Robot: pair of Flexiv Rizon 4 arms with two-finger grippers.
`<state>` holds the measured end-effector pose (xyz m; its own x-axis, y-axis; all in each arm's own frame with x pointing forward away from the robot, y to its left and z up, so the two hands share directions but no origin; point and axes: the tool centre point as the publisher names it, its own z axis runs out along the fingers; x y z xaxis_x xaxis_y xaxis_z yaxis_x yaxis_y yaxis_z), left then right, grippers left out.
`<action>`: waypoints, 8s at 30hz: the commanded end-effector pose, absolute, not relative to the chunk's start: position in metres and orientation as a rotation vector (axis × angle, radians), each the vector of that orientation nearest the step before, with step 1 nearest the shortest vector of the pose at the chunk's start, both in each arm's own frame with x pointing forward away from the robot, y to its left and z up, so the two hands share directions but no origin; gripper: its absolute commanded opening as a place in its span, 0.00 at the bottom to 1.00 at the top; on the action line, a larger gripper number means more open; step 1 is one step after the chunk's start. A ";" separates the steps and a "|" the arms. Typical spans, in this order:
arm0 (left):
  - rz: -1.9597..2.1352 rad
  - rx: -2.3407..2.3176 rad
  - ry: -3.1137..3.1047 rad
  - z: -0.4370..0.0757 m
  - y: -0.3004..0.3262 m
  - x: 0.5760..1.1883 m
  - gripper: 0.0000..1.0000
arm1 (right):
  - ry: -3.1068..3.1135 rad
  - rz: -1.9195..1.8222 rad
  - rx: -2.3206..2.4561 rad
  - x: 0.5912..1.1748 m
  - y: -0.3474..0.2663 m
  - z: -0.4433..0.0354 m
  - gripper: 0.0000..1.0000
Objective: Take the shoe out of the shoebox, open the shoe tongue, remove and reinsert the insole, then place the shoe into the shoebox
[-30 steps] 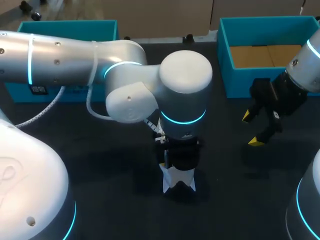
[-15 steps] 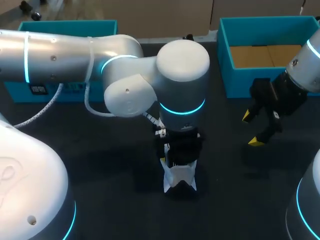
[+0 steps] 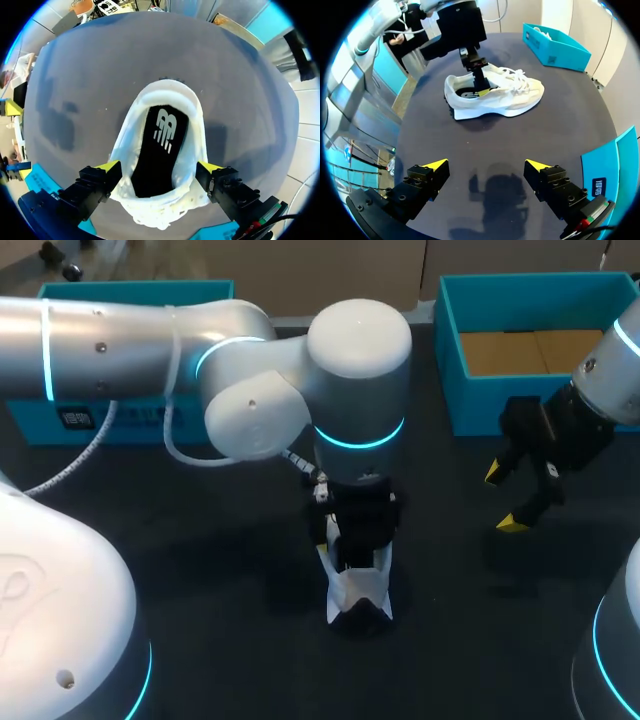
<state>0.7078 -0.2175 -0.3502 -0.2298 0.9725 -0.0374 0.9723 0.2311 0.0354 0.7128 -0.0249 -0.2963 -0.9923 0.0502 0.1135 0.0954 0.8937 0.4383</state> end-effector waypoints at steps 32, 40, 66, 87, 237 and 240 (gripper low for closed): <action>-0.107 1.836 2.425 -0.297 -0.197 0.772 0.25 | -2.962 -0.690 -0.114 0.712 -0.025 -0.297 1.00; -0.152 1.884 2.418 -0.298 -0.198 0.769 0.16 | -2.962 -0.690 -0.114 0.712 -0.025 -0.297 1.00; -0.236 2.033 2.404 -0.322 -0.209 0.724 0.36 | -2.962 -0.690 -0.114 0.712 -0.025 -0.297 1.00; -0.221 1.981 2.476 -0.301 -0.199 0.709 0.45 | -2.962 -0.690 -0.114 0.712 -0.025 -0.297 1.00; 0.054 -0.120 3.236 -0.203 -0.129 0.752 0.00 | -2.962 -0.690 -0.114 0.712 -0.025 -0.297 1.00; 0.055 -0.100 3.243 -0.189 -0.123 0.766 0.00 | -2.962 -0.690 -0.114 0.712 -0.025 -0.297 1.00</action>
